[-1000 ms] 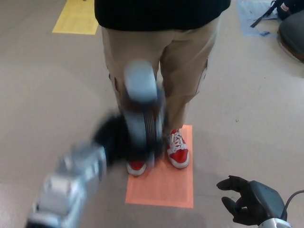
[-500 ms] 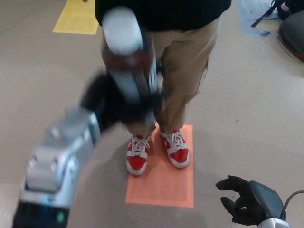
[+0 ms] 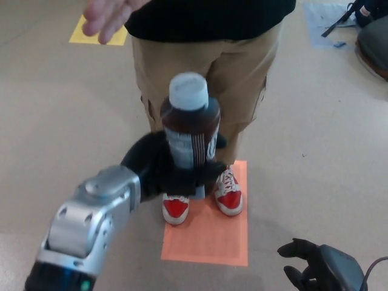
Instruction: The robot recieved a bottle of protein shake from a person using its left hand and then shake the protein up and down 2 two times and hand it back to the person
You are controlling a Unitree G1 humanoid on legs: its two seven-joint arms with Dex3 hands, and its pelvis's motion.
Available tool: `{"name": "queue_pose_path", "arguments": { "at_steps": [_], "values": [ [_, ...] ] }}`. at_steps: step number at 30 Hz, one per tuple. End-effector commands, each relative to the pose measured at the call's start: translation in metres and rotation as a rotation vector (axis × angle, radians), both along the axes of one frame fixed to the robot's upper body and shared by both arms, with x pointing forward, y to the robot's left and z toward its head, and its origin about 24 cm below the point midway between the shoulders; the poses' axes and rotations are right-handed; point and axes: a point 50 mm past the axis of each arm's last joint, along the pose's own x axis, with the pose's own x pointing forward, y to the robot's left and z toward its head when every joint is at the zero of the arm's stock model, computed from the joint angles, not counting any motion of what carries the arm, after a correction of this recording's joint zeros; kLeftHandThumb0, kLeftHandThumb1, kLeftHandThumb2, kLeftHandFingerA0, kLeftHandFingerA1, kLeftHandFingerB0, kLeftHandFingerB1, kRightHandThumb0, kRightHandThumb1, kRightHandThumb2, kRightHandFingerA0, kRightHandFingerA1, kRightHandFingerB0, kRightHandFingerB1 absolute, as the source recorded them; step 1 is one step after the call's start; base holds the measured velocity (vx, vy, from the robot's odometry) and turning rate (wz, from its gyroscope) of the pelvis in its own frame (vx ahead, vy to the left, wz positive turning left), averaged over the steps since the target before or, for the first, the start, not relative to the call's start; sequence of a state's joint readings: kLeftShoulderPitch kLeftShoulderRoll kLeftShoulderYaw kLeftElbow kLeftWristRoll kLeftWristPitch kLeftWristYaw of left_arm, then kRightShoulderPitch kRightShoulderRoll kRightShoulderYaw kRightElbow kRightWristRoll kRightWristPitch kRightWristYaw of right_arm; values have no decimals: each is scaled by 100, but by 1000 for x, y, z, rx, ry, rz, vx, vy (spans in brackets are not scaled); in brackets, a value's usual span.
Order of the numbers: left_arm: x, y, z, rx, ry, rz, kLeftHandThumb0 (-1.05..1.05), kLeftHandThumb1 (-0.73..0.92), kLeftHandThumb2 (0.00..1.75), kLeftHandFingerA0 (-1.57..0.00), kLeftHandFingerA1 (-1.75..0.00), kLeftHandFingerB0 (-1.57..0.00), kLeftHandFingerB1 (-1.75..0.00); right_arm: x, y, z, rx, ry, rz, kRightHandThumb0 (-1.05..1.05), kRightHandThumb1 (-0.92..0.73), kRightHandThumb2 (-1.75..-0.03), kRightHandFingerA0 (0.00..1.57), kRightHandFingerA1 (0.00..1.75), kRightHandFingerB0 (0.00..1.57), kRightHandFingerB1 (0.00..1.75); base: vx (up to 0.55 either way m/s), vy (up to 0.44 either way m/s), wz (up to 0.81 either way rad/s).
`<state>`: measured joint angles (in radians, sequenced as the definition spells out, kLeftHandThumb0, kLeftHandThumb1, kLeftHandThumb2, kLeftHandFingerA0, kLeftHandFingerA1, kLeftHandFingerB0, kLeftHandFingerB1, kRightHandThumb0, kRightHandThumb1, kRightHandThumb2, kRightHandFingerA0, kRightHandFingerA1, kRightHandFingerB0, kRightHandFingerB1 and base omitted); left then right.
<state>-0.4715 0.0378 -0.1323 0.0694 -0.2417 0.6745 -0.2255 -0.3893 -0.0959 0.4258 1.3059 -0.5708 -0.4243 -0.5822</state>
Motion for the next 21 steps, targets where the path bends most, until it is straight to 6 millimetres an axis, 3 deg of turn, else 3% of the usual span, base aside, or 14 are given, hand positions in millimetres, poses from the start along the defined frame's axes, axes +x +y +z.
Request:
{"name": "queue_pose_path", "arguments": {
  "at_steps": [1,3,8,11,21],
  "values": [
    [14,3,29,12,20,28,-28,79,64,-87,-132,-67,-93,-5,-7,-3,-8,23,-18,-52,-81,-66,78,59,68,40,0,0,0],
    [21,4,48,14,-9,30,-27,81,65,-89,-127,-68,-87,-3,-7,-3,-13,25,-20,-51,-80,-65,80,60,69,40,0,0,0],
    [25,1,63,22,-48,11,-26,83,65,-90,-126,-67,-97,-4,-8,-4,-15,37,-23,-52,-82,-66,81,61,68,40,0,0,0],
    [26,0,68,14,-50,14,-25,80,64,-90,-127,-69,-91,-5,-7,-4,-6,40,-25,-51,-81,-65,82,60,68,40,0,0,0],
    [26,-8,75,14,-84,-13,-27,80,65,-85,-131,-67,-98,-6,-7,-5,-9,35,-16,-52,-80,-66,81,62,69,41,0,0,0]
  ]
}}
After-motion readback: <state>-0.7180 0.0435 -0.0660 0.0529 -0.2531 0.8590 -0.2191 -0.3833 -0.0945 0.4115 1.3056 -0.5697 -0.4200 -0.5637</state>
